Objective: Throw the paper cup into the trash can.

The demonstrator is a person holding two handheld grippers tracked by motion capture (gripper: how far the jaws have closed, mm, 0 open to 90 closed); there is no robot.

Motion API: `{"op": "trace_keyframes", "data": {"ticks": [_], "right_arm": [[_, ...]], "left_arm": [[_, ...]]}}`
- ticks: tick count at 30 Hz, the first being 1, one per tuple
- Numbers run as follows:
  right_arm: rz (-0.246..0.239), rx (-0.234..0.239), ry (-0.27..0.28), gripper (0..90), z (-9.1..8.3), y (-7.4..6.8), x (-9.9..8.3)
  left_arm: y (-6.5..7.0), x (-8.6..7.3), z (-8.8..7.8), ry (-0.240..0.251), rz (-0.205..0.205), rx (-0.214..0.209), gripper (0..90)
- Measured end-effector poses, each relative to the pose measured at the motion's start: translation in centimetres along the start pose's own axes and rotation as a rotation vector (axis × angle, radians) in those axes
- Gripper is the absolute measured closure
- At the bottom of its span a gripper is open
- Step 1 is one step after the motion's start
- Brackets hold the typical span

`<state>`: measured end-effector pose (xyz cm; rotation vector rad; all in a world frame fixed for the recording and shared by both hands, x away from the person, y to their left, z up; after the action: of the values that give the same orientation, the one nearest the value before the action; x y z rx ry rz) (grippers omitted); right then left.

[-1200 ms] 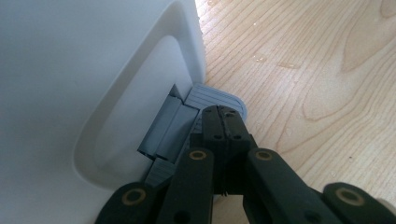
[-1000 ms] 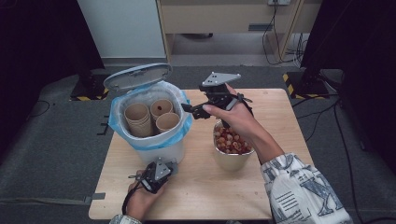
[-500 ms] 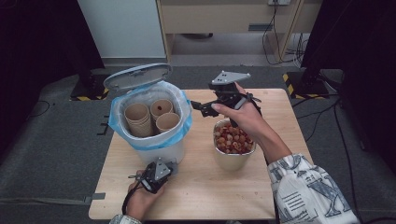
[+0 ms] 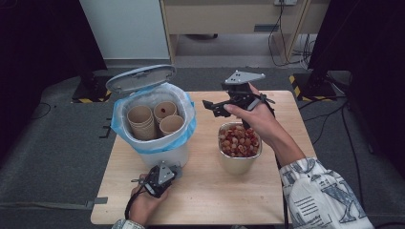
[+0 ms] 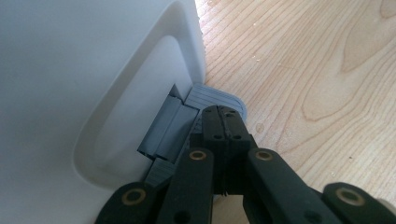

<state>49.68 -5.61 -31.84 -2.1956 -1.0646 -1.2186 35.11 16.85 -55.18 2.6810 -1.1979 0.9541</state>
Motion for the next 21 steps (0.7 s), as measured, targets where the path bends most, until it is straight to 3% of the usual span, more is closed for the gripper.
{"op": "trace_keyframes", "data": {"ticks": [21], "right_arm": [[0.045, -0.069, -0.017, 5.8, -1.7, 2.9, -2.0]], "left_arm": [[0.0, 0.0, 0.0, 0.0, -0.002, -0.002, 89.8]]}}
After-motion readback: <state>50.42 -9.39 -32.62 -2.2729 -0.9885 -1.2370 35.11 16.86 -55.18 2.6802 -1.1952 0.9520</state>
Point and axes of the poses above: each handheld gripper's, and its own axes: z roughly forward along the jaws, x roughly out of its top, y roughly to its right, the point moved 5 cm from there along z, roughly forward along the jaws, and after that the axes turned 11 degrees about -y, right-handed, at the moved point
